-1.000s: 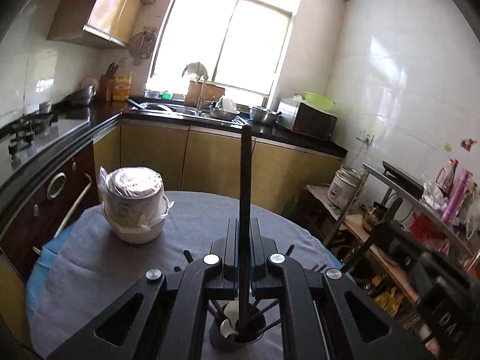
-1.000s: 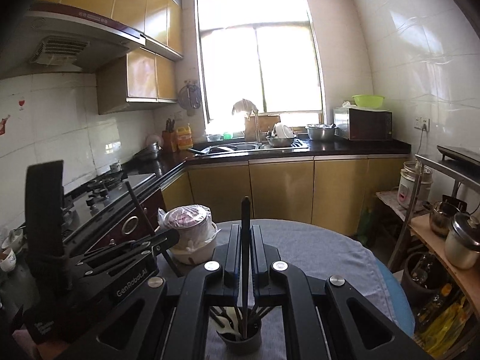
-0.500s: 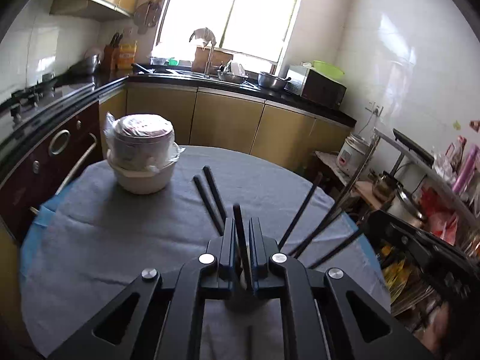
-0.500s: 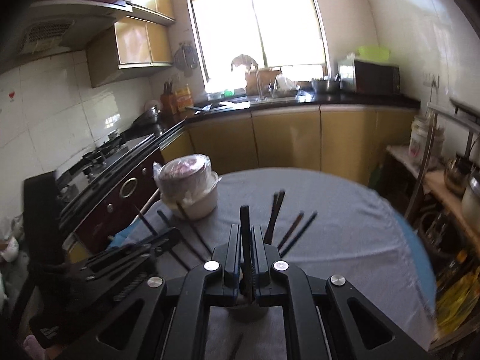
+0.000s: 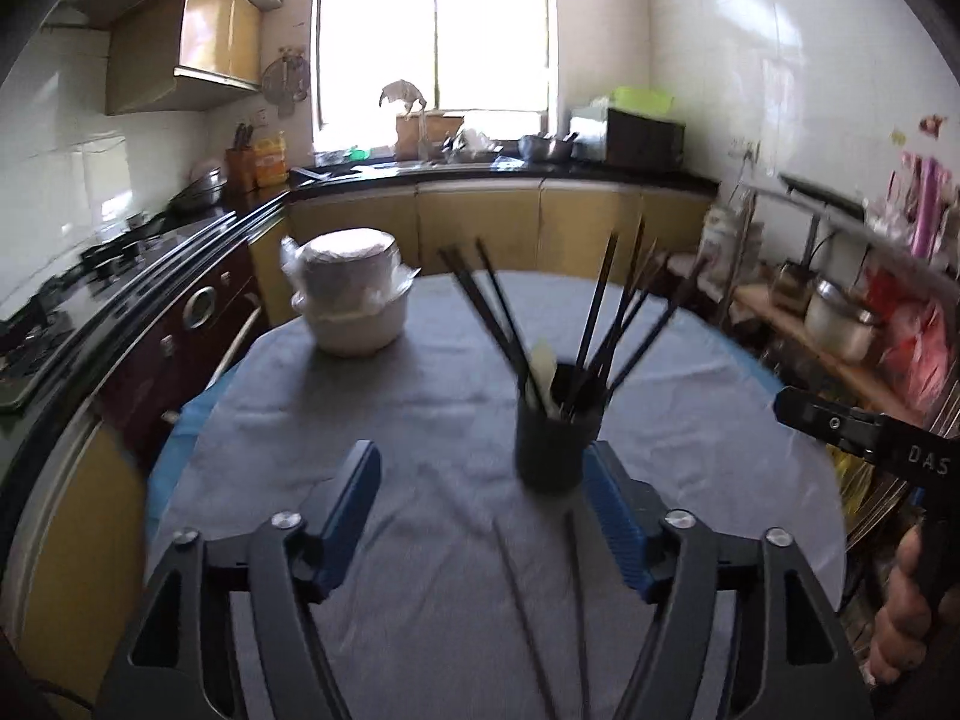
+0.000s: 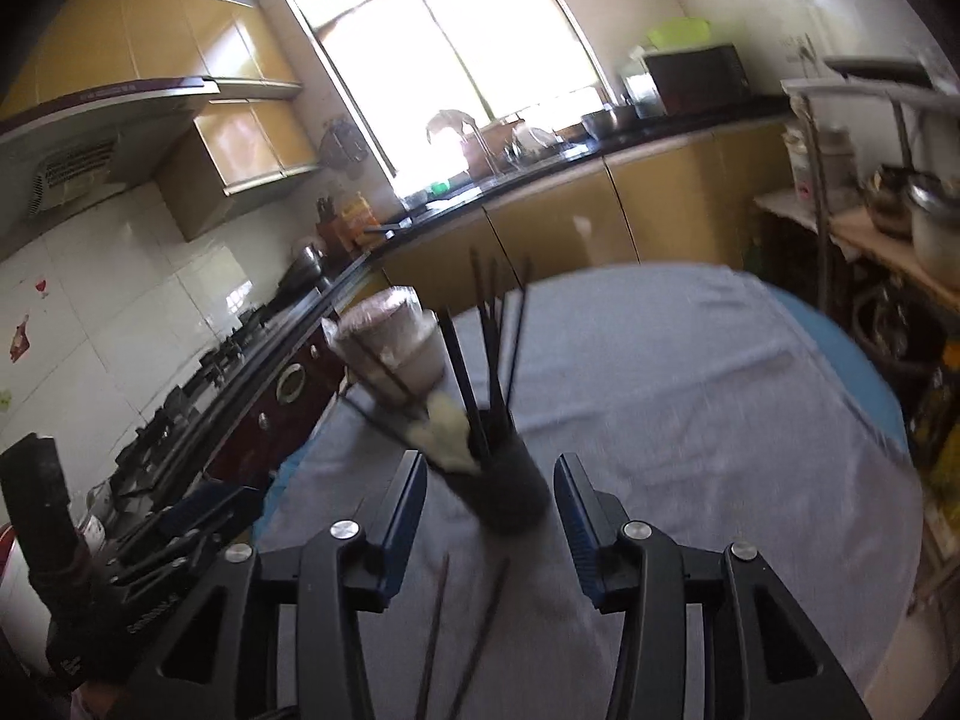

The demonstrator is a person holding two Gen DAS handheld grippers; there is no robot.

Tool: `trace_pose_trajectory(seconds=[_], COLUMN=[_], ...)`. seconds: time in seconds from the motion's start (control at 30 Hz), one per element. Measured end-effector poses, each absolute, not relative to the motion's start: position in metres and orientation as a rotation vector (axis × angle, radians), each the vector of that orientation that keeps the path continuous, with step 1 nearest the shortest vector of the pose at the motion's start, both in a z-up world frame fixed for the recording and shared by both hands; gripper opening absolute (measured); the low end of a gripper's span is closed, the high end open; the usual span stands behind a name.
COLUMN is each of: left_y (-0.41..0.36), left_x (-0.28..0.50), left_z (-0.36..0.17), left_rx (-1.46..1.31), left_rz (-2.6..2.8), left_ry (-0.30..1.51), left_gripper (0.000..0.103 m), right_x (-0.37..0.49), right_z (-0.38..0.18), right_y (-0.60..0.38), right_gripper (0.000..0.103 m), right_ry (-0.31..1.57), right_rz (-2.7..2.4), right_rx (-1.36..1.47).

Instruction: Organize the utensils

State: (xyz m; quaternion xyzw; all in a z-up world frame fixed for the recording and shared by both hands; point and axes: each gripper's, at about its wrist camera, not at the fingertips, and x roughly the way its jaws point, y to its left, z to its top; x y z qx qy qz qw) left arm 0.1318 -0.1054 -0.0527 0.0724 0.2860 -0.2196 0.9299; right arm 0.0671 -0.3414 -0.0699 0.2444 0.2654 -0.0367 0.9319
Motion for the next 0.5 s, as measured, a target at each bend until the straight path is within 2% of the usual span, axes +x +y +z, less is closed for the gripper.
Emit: trace_pose_trajectory(seconds=[0.07,0.17,0.33,0.5], left_y=[-0.102,-0.096,-0.077,-0.071], left_x=[0.120,0.107,0.095,0.094], left_z=[-0.058,-0.063,-0.066,-0.074], left_rx=[0.171,0.208,0.208,0.215], left_rz=[-0.416,-0.348,-0.250,-0.182], left_ry=[0.605,0.625,0.622,0.642], left_gripper=[0.074,0.087,0.091,0.091], right_x=[0.060,0.047,0.030,0.024], right_z=[-0.076,-0.080,-0.080,-0.084], right_y=[-0.336,-0.326,-0.305,-0.285], right_gripper=[0.047,0.047,0.054,0.055], right_ry=[0.570,0.605,0.596,0.617], right_rz=[-0.073,-0.089,-0.112,-0.134], right_rx=[0.497,0.461,0.406,0.321])
